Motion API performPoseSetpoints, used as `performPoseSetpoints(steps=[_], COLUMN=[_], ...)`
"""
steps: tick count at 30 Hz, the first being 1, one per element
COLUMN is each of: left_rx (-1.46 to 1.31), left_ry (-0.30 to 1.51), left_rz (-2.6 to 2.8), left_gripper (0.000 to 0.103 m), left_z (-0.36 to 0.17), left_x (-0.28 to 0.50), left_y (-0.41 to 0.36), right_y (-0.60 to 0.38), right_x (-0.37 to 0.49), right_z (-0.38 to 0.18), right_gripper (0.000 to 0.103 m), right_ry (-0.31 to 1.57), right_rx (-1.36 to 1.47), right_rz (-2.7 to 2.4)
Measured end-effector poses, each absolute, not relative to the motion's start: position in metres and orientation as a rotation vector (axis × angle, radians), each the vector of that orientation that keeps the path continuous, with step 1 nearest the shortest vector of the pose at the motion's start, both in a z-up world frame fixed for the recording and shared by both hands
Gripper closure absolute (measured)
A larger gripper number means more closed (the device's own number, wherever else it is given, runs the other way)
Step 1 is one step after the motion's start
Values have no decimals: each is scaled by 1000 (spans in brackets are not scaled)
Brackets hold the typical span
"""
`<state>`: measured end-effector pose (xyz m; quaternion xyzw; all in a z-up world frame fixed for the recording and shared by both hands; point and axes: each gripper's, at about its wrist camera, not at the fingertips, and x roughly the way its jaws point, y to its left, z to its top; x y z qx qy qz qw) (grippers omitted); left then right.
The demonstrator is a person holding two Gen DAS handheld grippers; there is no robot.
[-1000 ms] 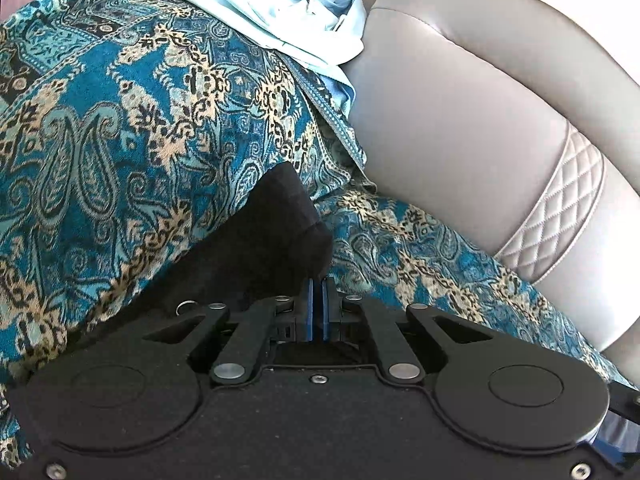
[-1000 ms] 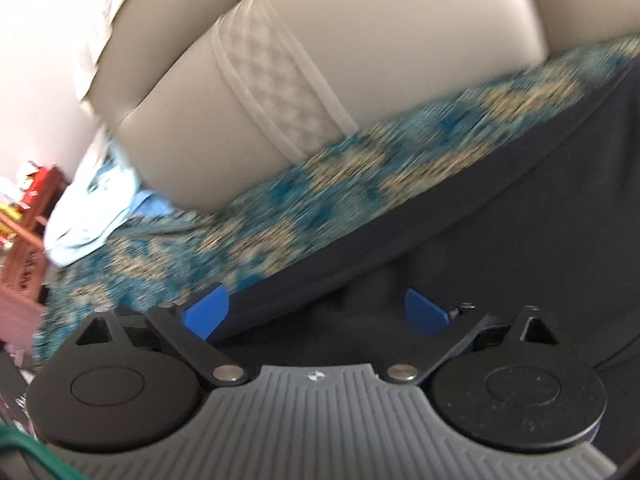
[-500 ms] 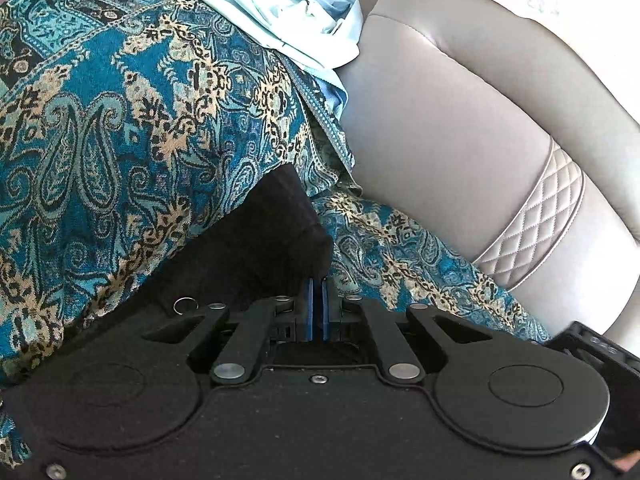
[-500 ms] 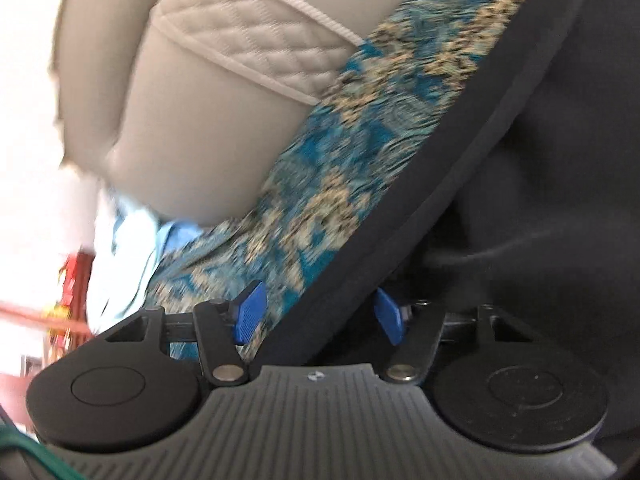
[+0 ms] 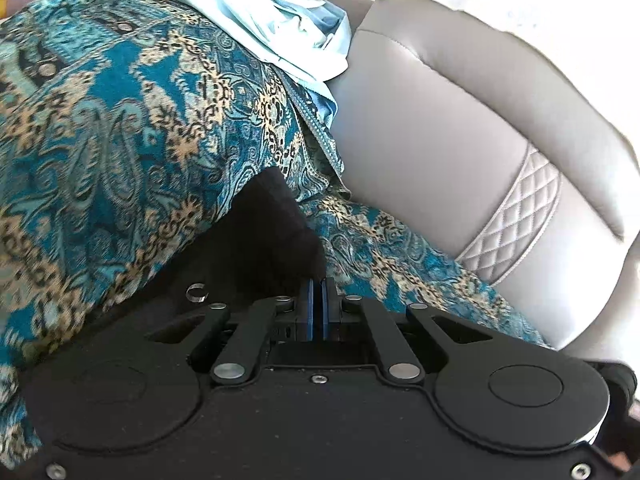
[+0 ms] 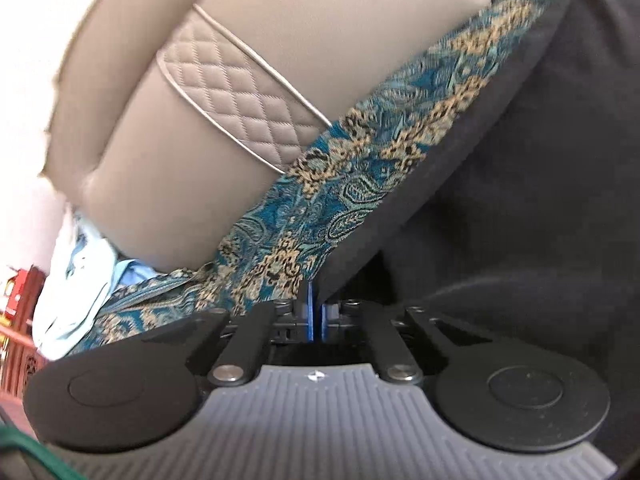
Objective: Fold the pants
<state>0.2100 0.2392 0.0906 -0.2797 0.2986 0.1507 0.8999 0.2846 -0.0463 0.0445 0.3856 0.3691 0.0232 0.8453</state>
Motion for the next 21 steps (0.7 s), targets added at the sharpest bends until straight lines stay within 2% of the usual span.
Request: performPoseSetpoints(steps=[9,21], left_rx=[-517,-583], left_ry=[529,636], left_rz=[336,451], left_gripper=[99,99], left_z=[99,50], left_x=[122,52], left_y=[213,222], right_y=[-38,-15], right_x=[159,72], right_z=[60,38], right_gripper=[96,95], right_ry=[598,580], right_rx=[586,423], right_rz=[99,111])
